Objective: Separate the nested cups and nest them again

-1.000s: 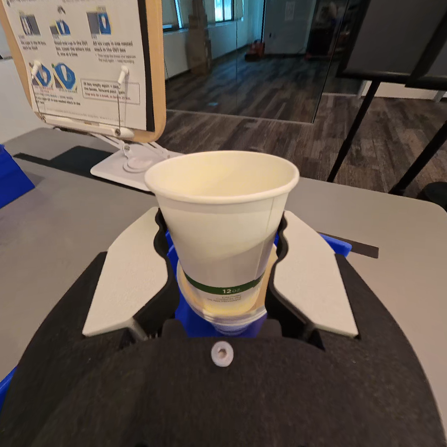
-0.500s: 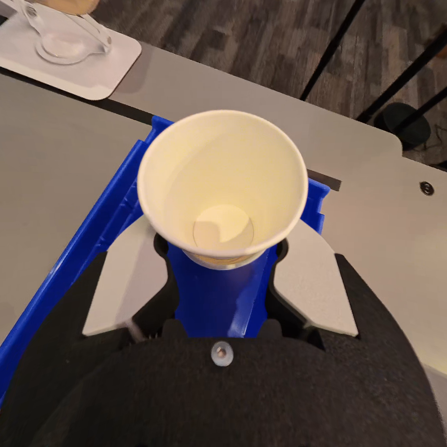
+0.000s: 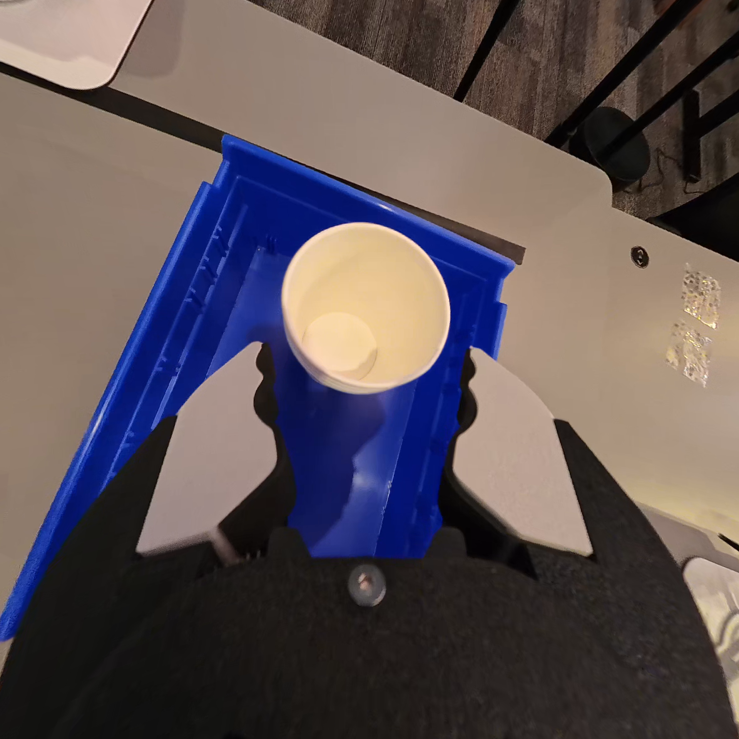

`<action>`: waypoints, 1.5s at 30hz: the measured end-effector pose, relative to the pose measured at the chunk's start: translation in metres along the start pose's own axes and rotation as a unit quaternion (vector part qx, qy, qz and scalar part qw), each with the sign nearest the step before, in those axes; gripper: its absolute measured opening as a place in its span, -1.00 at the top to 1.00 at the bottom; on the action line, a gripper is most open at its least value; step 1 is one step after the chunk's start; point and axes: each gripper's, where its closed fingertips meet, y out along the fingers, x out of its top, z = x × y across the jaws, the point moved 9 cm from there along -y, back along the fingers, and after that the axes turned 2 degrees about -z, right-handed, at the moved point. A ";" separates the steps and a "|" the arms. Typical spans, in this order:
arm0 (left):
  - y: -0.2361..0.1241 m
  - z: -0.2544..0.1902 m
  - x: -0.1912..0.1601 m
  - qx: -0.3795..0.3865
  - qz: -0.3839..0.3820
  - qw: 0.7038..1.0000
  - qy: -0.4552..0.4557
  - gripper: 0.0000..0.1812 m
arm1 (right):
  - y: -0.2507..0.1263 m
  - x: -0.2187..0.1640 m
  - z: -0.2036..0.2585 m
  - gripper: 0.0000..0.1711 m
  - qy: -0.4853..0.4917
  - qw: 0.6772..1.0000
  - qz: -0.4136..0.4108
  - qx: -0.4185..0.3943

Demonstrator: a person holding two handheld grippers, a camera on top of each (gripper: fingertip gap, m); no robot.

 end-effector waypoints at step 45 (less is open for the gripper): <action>0.023 0.097 -0.240 0.169 0.340 0.919 -0.101 0.66 | -0.042 0.030 0.072 0.00 -0.094 0.983 -0.107 0.113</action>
